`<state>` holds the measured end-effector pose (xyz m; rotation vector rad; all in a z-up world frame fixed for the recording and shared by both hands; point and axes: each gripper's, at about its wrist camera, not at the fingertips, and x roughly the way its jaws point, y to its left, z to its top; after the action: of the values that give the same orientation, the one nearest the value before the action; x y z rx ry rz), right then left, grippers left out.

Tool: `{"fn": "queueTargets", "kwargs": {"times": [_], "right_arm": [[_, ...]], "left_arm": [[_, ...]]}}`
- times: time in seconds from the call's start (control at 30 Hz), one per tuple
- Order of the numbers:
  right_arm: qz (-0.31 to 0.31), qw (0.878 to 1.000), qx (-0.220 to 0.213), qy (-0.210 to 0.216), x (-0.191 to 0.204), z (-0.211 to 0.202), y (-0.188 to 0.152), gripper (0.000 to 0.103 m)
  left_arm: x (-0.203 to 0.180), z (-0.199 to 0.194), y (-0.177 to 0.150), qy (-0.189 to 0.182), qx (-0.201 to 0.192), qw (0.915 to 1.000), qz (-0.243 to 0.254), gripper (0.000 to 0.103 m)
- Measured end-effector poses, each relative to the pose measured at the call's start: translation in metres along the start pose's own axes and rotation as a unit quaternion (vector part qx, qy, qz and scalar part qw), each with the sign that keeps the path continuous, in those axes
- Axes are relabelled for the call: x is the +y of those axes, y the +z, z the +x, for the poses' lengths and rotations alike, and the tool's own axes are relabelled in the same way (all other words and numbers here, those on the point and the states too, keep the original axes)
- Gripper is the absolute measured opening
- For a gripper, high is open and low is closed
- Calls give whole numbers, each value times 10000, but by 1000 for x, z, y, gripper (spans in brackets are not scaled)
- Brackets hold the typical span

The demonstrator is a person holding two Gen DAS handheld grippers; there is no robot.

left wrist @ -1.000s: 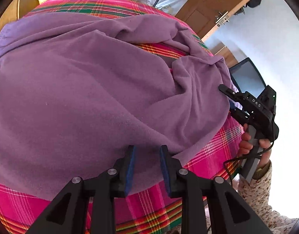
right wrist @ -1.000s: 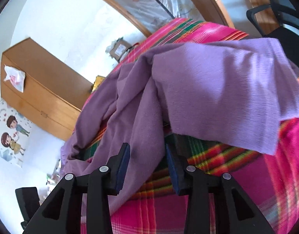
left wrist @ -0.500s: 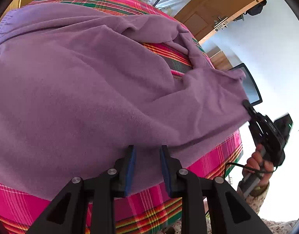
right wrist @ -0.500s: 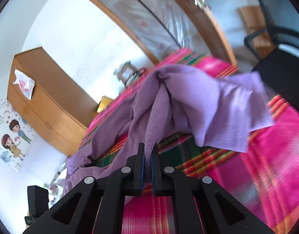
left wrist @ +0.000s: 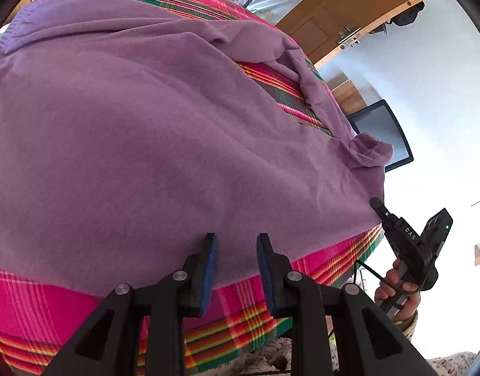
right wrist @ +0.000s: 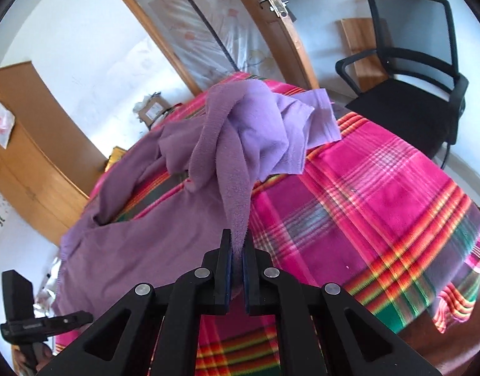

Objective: Fold clothes

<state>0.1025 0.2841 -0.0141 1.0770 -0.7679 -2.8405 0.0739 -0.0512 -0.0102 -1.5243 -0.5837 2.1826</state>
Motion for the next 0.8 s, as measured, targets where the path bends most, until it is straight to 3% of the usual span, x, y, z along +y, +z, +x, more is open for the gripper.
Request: {"fn": "queueTargets", "kwargs": {"times": [0.17, 0.3, 0.43, 0.5, 0.6, 0.7, 0.8], "right_arm": [[-423, 9981, 105, -439, 8, 1, -14, 5], [-411, 9972, 199, -598, 5, 2, -25, 6], [-504, 9964, 174, -664, 8, 3, -25, 6], [-493, 9967, 144, -634, 7, 2, -24, 6], [-462, 9971, 126, -599, 6, 2, -22, 6], [-439, 9970, 171, -611, 6, 5, -22, 6], [-440, 9968, 192, -643, 7, 8, -22, 6]], "left_arm": [[9, -5, -1, -89, -7, 9999, -135, 26], [18, -20, -3, 277, -101, 9994, -161, 26], [56, -62, -6, 623, -728, 9916, -871, 26], [83, -87, -14, 791, -1141, 9799, -1435, 26], [119, -121, -26, 1111, -1685, 9540, -2217, 29], [143, -138, -37, 1269, -1974, 9320, -2763, 31], [158, -138, -38, 1089, -2036, 9229, -3081, 31]]}}
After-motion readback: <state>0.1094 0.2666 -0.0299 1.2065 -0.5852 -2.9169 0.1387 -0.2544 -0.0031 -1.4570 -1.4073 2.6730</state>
